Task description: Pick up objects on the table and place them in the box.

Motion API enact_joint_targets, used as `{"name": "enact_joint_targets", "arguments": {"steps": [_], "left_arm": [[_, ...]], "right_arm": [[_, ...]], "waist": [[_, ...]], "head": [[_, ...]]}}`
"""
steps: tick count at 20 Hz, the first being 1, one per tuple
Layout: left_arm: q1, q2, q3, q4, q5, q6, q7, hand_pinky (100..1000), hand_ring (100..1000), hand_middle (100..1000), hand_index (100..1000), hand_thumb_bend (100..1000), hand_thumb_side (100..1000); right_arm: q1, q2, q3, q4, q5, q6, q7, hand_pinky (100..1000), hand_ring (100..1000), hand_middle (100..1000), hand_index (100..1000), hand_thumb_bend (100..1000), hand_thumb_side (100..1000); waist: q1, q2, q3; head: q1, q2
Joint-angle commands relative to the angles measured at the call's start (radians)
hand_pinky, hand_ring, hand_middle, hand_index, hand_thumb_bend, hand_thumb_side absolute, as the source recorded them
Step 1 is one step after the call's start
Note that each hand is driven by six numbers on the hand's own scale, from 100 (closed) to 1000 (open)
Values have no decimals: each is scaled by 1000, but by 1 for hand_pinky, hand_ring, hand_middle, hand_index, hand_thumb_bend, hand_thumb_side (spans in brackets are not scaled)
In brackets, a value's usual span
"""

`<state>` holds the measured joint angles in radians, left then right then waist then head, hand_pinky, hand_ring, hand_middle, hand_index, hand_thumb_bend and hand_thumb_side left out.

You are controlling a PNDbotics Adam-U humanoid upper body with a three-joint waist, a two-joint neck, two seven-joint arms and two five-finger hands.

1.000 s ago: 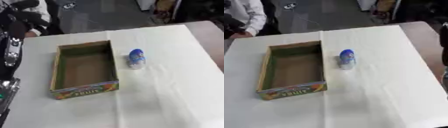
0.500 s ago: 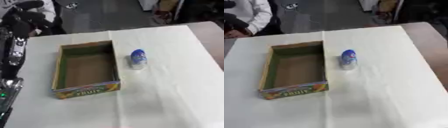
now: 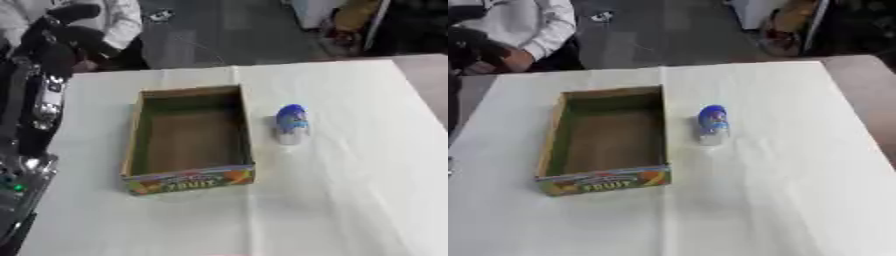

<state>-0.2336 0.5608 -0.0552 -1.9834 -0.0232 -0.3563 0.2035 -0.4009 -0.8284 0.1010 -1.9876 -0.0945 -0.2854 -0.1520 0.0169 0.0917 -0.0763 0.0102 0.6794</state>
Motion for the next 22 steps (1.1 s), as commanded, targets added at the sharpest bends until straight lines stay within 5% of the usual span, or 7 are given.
{"name": "enact_joint_targets", "arguments": {"steps": [1,7,13,22], "left_arm": [[-4,23,6,-17,-1,0,-4,493,576,828,731,100,852],[-10,21,2,-17,-23,0,-6,495,577,827,731,100,853],[-18,20,-4,-17,-22,1,-9,495,577,828,732,100,854],[-43,15,-8,-17,-9,3,-16,497,578,828,732,100,854]], "right_arm": [[-46,-92,29,-12,111,105,-15,436,664,755,874,185,982],[-131,-177,86,-12,234,318,46,446,660,759,873,150,1000],[-222,-231,143,-1,369,473,273,537,706,772,861,176,1000],[-331,-160,180,195,477,450,480,625,770,795,891,197,1000]], "waist": [[-3,-15,2],[-9,-18,14],[-15,-16,23],[-17,-7,37]], "head": [[-37,10],[-88,41],[-105,53],[-113,53]]}}
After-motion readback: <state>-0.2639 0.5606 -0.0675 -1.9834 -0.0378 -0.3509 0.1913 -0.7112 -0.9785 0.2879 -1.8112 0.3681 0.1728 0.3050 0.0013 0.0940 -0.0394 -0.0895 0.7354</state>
